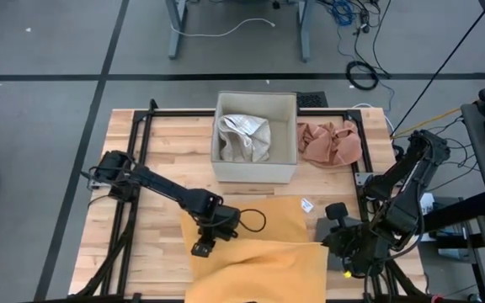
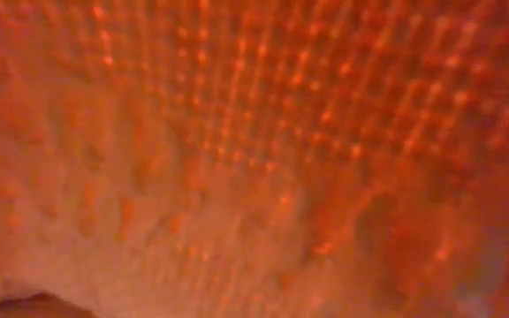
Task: Fold towel
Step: Fold the yellow towel
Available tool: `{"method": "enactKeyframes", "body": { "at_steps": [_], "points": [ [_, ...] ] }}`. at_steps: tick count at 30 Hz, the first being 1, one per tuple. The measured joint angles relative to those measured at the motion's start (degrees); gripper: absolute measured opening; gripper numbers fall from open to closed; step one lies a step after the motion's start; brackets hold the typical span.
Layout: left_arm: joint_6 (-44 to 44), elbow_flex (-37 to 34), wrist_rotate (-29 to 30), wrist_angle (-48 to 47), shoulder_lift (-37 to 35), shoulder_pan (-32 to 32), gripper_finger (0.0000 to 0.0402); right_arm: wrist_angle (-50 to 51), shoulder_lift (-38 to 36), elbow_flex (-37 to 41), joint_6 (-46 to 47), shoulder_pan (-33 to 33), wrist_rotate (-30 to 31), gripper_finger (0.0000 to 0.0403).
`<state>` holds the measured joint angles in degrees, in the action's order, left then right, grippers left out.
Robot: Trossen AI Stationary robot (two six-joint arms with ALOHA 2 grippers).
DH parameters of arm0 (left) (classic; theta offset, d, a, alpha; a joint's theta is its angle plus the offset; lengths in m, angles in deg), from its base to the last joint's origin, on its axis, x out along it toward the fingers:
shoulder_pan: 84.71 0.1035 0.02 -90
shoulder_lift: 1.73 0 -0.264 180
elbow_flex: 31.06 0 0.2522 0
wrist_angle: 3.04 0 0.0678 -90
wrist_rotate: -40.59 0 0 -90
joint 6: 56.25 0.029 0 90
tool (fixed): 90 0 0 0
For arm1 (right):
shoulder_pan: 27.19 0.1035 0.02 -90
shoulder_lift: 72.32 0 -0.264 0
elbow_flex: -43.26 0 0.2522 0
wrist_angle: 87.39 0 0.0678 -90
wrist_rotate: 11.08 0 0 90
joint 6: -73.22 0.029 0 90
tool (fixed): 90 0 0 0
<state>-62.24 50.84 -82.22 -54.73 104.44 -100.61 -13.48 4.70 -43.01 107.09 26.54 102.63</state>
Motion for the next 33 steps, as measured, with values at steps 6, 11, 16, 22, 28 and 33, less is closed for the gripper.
{"method": "enactKeyframes", "body": {
  "at_steps": [6, 11, 16, 22, 28, 33],
  "points": [
    [-1.63, 0.00, -0.05, -0.63, -0.14, -1.95, 0.0106, 0.96, 0.00, 0.00, 1.10, 0.01, 0.00, 0.0000],
    [-2.75, 0.03, 4.46, -3.06, -0.14, -3.77, 0.0106, 1.08, 0.00, 0.52, 1.74, 0.40, 0.01, 0.0000],
    [-3.34, 0.04, 11.36, -8.91, -0.17, -4.87, 0.0106, 1.08, 0.00, 1.51, 2.51, 0.39, 0.00, 0.0000],
    [-5.38, 0.09, 12.10, -8.30, -2.08, -6.25, 0.0102, 1.11, 0.00, 2.30, 2.93, 0.38, -0.02, 0.0000],
    [-5.33, 0.09, 13.56, -6.36, -2.84, -7.75, 0.0023, 1.08, 0.00, 3.63, 2.99, 0.38, 0.00, 0.0000],
    [-8.21, 0.09, 14.05, -11.10, -3.06, -9.24, 0.0005, 1.21, 0.00, 4.99, 2.99, 0.36, 0.06, 0.0000]
  ]
}}
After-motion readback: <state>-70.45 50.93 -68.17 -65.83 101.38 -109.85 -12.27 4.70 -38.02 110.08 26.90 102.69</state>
